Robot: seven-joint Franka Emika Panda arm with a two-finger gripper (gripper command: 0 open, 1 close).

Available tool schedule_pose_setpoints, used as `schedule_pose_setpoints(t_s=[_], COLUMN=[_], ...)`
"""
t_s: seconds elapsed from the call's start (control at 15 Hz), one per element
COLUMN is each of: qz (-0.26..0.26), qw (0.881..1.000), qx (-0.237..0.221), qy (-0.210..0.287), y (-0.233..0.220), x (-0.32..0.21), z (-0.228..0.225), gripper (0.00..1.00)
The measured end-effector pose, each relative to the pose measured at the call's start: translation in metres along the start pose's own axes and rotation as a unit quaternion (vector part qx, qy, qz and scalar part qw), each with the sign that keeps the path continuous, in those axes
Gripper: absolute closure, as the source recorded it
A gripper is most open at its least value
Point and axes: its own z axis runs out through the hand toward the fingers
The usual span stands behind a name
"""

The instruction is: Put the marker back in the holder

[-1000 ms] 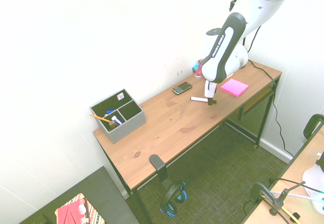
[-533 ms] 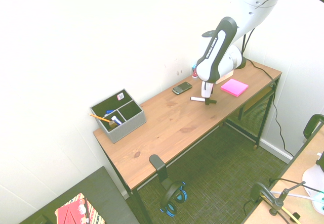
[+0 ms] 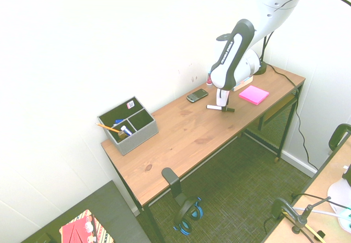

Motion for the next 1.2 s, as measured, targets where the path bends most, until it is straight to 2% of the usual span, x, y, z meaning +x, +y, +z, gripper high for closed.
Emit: schedule_pose_setpoints(t_s=[0.4,0.67,0.87,1.07,1.2], qz=[0.026,0.078,0.157,0.199,0.217], qw=[1.000,0.995,0.982,0.966,0.957], qx=[0.008,0.031,0.022,-0.015,-0.046], qy=[-0.005,-0.055,-0.100,-0.165,-0.186], y=[-0.003,-0.017,-0.054,-0.116,-0.154], x=[0.001,0.000,-0.018,-0.050,-0.058], z=[-0.007,-0.072,-0.121,-0.163,-0.188], gripper=[1.00,1.00,1.00,1.00,1.00])
